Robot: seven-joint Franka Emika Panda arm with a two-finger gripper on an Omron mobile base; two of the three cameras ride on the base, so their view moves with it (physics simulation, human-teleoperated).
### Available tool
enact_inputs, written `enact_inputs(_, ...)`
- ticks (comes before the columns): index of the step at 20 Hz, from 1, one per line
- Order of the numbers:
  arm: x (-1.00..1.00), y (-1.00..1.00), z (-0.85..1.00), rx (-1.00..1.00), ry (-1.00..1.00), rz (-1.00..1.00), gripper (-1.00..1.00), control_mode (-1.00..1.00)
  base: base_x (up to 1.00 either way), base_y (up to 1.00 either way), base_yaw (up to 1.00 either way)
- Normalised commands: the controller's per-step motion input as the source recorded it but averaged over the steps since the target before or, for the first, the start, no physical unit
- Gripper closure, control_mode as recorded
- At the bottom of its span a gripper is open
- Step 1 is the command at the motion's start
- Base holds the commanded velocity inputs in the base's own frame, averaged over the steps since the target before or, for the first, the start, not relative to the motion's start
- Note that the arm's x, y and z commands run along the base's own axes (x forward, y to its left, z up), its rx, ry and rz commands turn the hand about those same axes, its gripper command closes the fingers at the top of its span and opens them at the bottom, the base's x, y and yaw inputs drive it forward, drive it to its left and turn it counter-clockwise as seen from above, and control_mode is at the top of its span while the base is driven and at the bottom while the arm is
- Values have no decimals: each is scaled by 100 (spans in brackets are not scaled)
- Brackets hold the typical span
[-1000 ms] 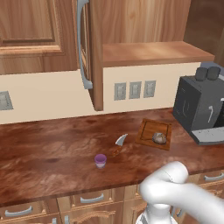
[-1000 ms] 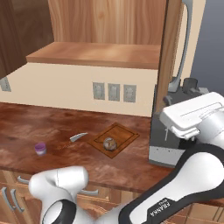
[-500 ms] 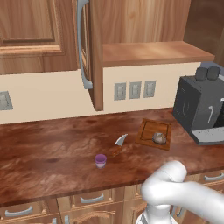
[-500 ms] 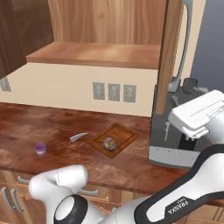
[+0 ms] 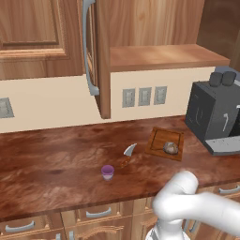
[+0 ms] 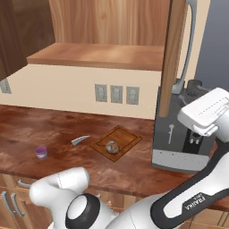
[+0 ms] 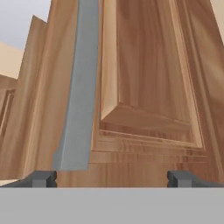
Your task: Pick the bread, place it on the cutting board, pick the jam, place it on the counter, and close the cabinet.
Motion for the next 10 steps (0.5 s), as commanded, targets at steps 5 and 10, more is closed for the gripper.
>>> enact_inputs(5, 22, -5, 0, 0, 0, 7, -100, -100, 0, 0, 0)
enact_inputs(10, 21, -5, 0, 0, 0, 8, -100, -100, 0, 0, 0)
